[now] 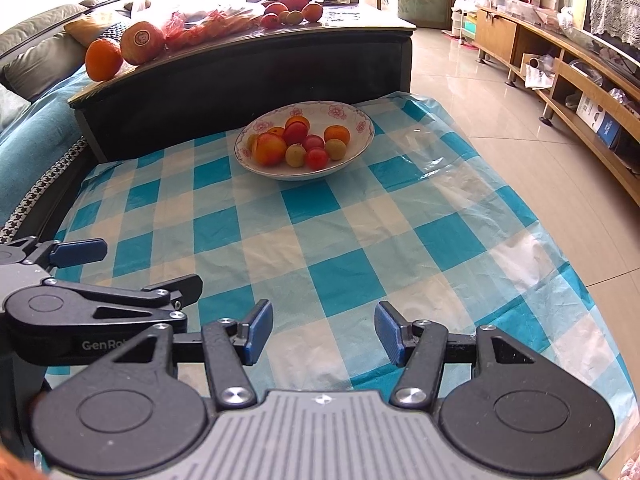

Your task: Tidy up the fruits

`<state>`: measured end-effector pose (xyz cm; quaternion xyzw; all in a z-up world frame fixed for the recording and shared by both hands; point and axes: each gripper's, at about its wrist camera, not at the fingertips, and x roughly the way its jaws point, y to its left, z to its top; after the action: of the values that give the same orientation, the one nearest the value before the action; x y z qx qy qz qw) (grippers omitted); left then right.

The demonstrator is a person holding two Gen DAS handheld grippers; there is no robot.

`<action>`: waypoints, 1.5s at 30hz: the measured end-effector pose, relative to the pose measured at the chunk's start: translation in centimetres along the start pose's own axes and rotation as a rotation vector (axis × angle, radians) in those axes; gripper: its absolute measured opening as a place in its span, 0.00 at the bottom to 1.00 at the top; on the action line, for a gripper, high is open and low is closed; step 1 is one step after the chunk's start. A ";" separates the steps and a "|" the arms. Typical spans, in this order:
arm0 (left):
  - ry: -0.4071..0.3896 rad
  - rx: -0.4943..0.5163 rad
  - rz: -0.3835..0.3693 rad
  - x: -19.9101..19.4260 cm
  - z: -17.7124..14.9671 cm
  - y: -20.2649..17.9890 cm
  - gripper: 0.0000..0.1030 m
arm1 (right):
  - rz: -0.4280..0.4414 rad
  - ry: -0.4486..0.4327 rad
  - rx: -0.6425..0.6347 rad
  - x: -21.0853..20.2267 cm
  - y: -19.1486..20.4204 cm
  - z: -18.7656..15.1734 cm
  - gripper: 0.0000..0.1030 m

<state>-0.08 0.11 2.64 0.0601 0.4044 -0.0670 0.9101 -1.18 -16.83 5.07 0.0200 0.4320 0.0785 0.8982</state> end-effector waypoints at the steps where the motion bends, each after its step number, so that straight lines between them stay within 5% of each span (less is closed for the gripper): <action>1: 0.000 -0.001 -0.002 -0.1 0.0 0.0 1.00 | 0.001 -0.001 0.001 -0.1 0.0 -0.2 0.57; 25: 0.071 -0.113 -0.053 -0.1 -0.9 1.2 0.98 | 0.014 -0.006 -0.011 -0.7 0.7 -0.7 0.57; 45: 0.024 -0.053 0.008 -0.6 -0.8 0.6 1.00 | 0.016 0.002 -0.023 -0.4 1.0 -0.9 0.57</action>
<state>-0.96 0.91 2.60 0.0382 0.4168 -0.0519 0.9067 -2.25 -15.97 4.93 0.0133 0.4317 0.0907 0.8973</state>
